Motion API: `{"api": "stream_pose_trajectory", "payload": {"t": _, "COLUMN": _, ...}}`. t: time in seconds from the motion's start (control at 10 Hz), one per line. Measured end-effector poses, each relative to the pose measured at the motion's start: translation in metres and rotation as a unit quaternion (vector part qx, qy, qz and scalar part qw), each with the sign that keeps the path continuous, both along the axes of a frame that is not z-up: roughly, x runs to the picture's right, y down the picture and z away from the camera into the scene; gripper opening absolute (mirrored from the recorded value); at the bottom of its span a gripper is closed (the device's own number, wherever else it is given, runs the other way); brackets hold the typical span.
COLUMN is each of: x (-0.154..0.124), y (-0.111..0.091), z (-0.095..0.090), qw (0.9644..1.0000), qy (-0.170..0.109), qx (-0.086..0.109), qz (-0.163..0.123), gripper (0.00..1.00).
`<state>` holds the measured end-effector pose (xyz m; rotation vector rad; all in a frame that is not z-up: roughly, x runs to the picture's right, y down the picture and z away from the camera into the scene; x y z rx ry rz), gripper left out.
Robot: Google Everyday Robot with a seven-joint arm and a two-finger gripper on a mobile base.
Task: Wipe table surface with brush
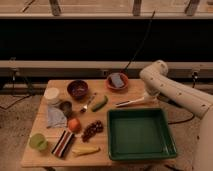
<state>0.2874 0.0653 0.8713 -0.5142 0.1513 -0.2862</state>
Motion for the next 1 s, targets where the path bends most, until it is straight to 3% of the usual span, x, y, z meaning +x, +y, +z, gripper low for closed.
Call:
{"api": "stream_pose_trajectory", "payload": {"t": 0.5, "x": -0.090, "y": 0.033, "z": -0.011, "qw": 0.9955, "qy": -0.088, "qx": -0.031, "qz": -0.018, "gripper": 0.68}}
{"api": "stream_pose_trajectory", "payload": {"t": 0.7, "x": -0.097, "y": 0.035, "z": -0.010, "qw": 0.9949, "qy": -0.094, "qx": -0.032, "qz": -0.018, "gripper": 0.75}}
{"api": "stream_pose_trajectory", "payload": {"t": 1.0, "x": -0.098, "y": 0.032, "z": -0.009, "qw": 0.9949, "qy": -0.095, "qx": -0.027, "qz": -0.020, "gripper": 0.75}}
